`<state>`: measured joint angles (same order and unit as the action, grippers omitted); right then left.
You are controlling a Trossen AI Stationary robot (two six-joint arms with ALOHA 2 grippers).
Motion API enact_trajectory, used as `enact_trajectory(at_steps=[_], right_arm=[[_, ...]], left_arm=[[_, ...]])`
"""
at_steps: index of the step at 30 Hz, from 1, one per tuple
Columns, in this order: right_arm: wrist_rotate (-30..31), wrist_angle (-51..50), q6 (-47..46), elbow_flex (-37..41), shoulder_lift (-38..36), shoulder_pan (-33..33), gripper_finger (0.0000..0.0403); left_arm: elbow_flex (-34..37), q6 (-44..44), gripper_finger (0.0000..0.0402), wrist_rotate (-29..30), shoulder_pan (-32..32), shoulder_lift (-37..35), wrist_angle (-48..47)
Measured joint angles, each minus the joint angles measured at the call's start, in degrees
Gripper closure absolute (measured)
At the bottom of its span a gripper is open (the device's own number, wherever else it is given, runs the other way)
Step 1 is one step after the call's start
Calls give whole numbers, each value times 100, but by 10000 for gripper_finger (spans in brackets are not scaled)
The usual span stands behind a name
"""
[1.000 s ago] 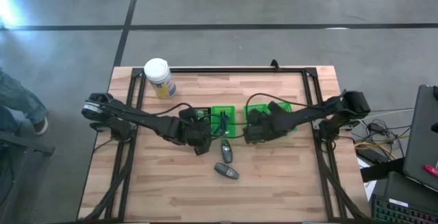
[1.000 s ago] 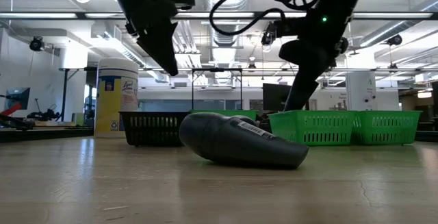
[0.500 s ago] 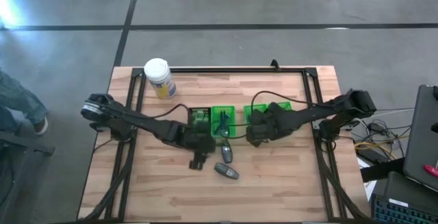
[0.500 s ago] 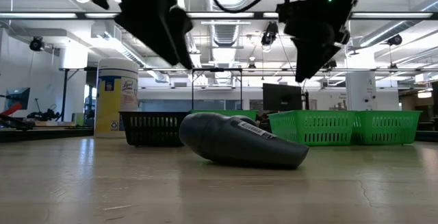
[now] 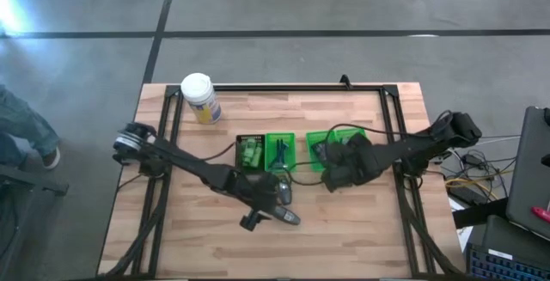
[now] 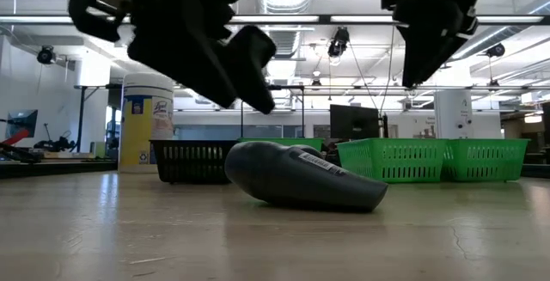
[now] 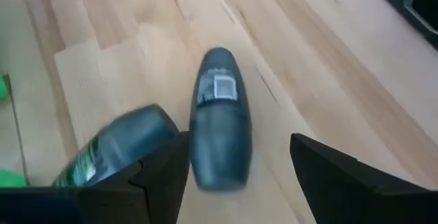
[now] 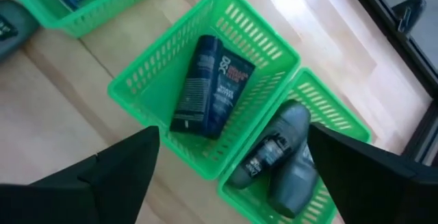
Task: Pick & Place Travel size toiletries
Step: Put the black deodorant into the right green bin
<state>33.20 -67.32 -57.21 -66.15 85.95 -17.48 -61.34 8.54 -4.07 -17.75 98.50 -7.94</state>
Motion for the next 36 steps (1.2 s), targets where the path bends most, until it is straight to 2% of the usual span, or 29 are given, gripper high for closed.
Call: enact_trajectory(at_steps=[8, 14, 19, 25, 31, 36], right_arm=[[-3, -86, -120, 4, 2, -195, 32], [-3, -302, -118, 7, -2, -244, 32], [-3, -329, -125, 7, -2, -244, 32], [35, -346, -169, 7, -16, -286, 32], [265, -632, -721, 7, -303, -457, 42], [323, -1021, -1503, 15, -712, -554, 55]], left_arm=[[-1024, -106, 132, 191, -75, 941, -661], [-1771, -222, 131, 240, -73, 1587, -1788], [-2040, -264, 138, 217, -78, 1823, -1854], [-2064, -724, 191, 187, -42, 1761, -1915], [-1907, -1426, 191, 427, -21, 1199, -2375], [-1335, -3030, 191, 1032, -42, 178, -2567]])
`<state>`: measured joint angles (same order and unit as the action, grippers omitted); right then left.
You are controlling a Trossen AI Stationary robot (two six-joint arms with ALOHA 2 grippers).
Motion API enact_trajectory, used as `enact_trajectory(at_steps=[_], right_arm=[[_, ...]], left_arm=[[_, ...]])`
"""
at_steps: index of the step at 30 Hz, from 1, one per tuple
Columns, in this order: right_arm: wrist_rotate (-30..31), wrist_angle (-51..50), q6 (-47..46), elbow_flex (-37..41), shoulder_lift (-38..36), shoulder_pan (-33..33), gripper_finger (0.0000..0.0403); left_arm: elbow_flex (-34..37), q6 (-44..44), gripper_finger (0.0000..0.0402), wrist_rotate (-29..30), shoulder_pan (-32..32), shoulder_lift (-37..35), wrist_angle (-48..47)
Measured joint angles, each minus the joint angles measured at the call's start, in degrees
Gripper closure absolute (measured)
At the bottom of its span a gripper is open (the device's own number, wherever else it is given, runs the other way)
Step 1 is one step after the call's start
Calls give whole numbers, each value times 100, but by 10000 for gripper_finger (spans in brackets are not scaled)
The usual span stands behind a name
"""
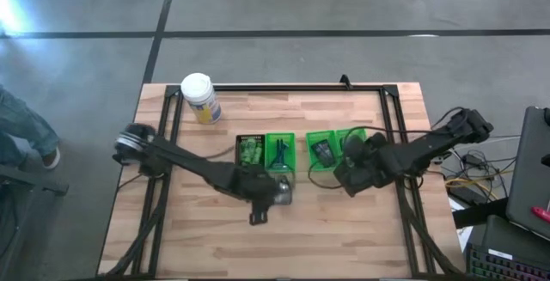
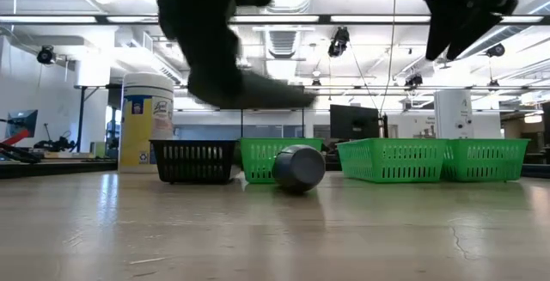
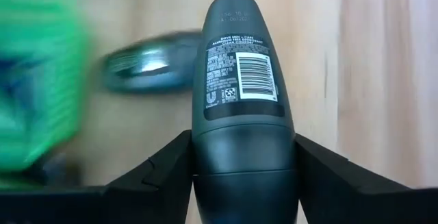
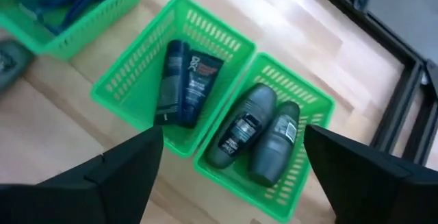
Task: Pick & Place Travel size toiletries
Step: Put the black deodorant into the right green bin
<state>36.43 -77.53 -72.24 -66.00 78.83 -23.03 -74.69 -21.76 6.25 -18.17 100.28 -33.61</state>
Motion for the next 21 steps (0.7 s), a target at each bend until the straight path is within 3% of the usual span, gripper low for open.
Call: enact_trajectory(at_steps=[9, 11, 15, 17, 19, 21], right_arm=[[456, -173, -711, 66, -382, -22, 66], [456, -173, -712, 66, -378, -22, 61], [426, -169, -696, 89, -372, -22, 50], [371, -131, -505, 98, -376, -22, 47], [105, 116, -166, 114, -416, -22, 45], [-295, 563, 37, 158, -533, 22, 44]], left_arm=[[1939, -5737, 189, 2106, 523, -1823, 1474], [2381, -6412, 189, 2345, 559, -2131, 1858], [2963, -6581, 189, 2269, 622, -2428, 2755], [3073, -6199, 190, 2198, 625, -2434, 3086], [3095, -4907, 190, 1931, 613, -2414, 3833], [3023, -3028, 190, 1575, 512, -2390, 4455]])
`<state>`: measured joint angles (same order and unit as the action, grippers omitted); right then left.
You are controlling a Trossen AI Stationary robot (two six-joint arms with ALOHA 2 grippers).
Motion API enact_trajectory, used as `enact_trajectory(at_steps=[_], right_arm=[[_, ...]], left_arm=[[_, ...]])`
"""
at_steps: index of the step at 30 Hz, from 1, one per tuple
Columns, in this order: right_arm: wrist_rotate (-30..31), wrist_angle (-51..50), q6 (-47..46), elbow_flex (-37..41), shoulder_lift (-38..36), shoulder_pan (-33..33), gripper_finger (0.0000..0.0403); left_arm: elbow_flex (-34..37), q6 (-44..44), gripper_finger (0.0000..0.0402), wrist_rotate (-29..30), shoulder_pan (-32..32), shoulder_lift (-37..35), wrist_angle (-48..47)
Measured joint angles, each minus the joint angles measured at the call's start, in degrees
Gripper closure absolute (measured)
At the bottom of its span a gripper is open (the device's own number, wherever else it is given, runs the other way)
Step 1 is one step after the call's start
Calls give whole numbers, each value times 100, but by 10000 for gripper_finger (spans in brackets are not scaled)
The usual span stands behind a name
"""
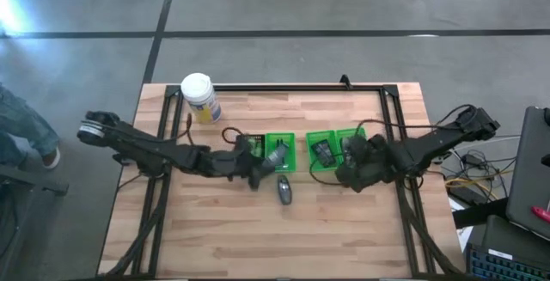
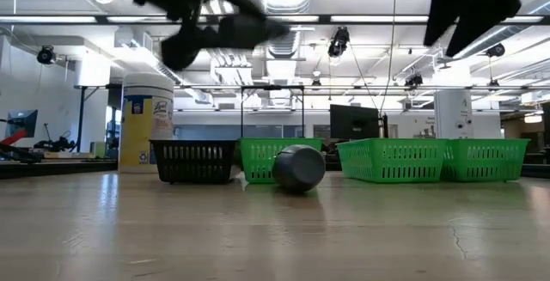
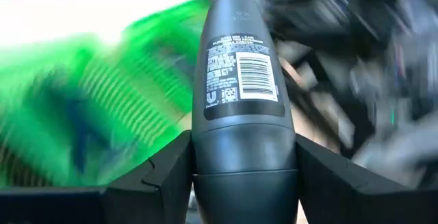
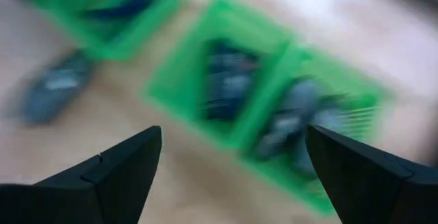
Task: Pick & Place Travel size toiletries
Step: Put the black deodorant into the right green bin
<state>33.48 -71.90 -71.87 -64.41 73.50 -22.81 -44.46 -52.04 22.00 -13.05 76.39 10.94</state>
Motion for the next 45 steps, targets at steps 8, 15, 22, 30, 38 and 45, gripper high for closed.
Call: enact_trajectory(at_steps=[8, 15, 22, 30, 38, 45], right_arm=[[-1561, 3314, 381, 431, -996, 542, 61], [-2160, 4716, 42, 828, -1141, 909, 69], [-2185, 4925, -123, 836, -1071, 950, 48], [-2335, 4990, -84, 802, -952, 949, 59], [-2345, 5029, -143, 797, -918, 950, 133], [-2506, 5119, -153, 797, -875, 947, 203]], left_arm=[[-1297, 3815, 190, 224, -227, 480, -1369], [-2209, 5239, 190, 479, -205, 1202, -1311], [-2768, 5361, 190, 532, -188, 1710, -1116], [-3051, 5425, 190, 514, -118, 1950, -733], [-3089, 5542, 190, 475, -102, 1964, -746], [-3080, 5533, 176, 247, -102, 1986, -761]])
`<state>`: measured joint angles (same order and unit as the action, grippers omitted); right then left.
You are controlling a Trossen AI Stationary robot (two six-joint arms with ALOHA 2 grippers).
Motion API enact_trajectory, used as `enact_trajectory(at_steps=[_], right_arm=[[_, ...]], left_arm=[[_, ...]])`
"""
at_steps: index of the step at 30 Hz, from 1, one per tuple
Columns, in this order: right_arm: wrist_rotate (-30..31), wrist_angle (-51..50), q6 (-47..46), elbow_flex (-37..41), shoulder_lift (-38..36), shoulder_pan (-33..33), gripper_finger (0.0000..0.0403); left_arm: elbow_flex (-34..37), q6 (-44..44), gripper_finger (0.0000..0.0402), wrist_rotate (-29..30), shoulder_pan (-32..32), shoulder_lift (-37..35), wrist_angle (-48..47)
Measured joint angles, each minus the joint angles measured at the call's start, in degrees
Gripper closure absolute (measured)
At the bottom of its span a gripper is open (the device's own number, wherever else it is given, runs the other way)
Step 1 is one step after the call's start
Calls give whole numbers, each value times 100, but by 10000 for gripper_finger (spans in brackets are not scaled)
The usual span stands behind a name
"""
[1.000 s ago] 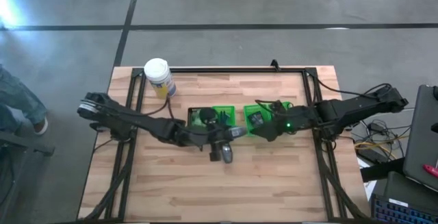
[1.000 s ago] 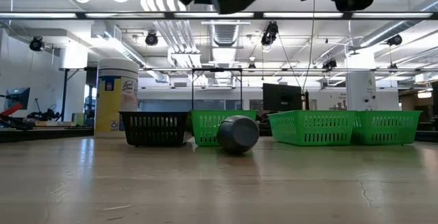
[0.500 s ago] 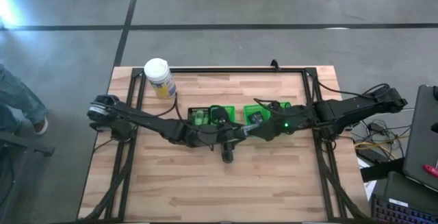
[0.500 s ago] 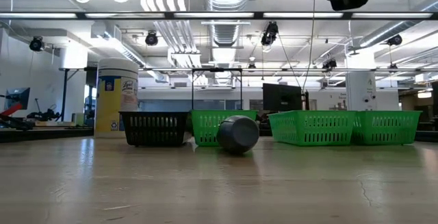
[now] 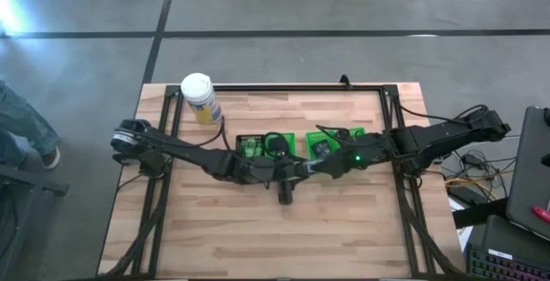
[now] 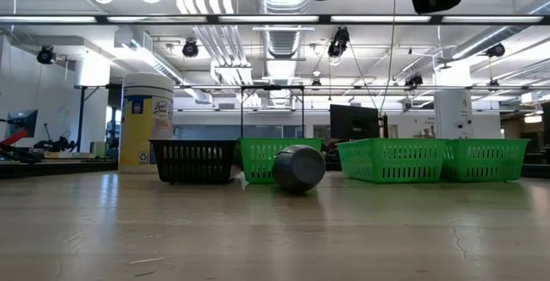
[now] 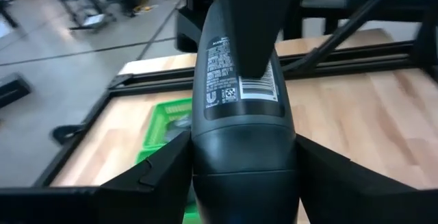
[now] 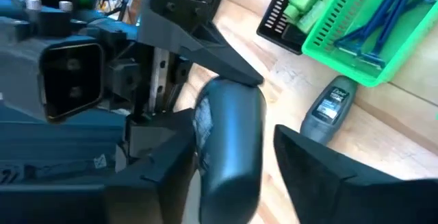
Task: Pick & Place Travel size toiletries
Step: Put the black deodorant into the right green bin
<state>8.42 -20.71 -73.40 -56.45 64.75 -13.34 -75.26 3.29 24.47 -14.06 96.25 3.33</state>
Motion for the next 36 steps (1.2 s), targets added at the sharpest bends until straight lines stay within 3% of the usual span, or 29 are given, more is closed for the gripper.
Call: enact_trajectory(at_steps=[7, 15, 19, 23, 26, 31, 36], right_arm=[[-11, -16, 29, 0, -7, 0, 295], [24, -362, -1, 0, -15, 4, 297], [118, -1400, 128, -31, -151, 2, 297], [867, -4016, -60, -378, -251, -58, 297], [1538, -5442, -354, -631, -254, -194, 297], [1915, -5807, -477, -456, -254, -242, 297], [2986, -5782, -980, 275, -76, -241, 295]], left_arm=[[4, -26, 157, -185, 2, 0, -28], [4, -100, 153, 240, -2, 0, -347], [9, -552, 152, 265, 0, -7, -1327], [23, -1811, 152, -250, 11, -7, -2742], [141, -2160, 152, -531, -41, -7, -3035], [230, -2243, 152, -105, -155, -13, -2913], [245, -2253, 152, 38, -125, -15, -2878]])
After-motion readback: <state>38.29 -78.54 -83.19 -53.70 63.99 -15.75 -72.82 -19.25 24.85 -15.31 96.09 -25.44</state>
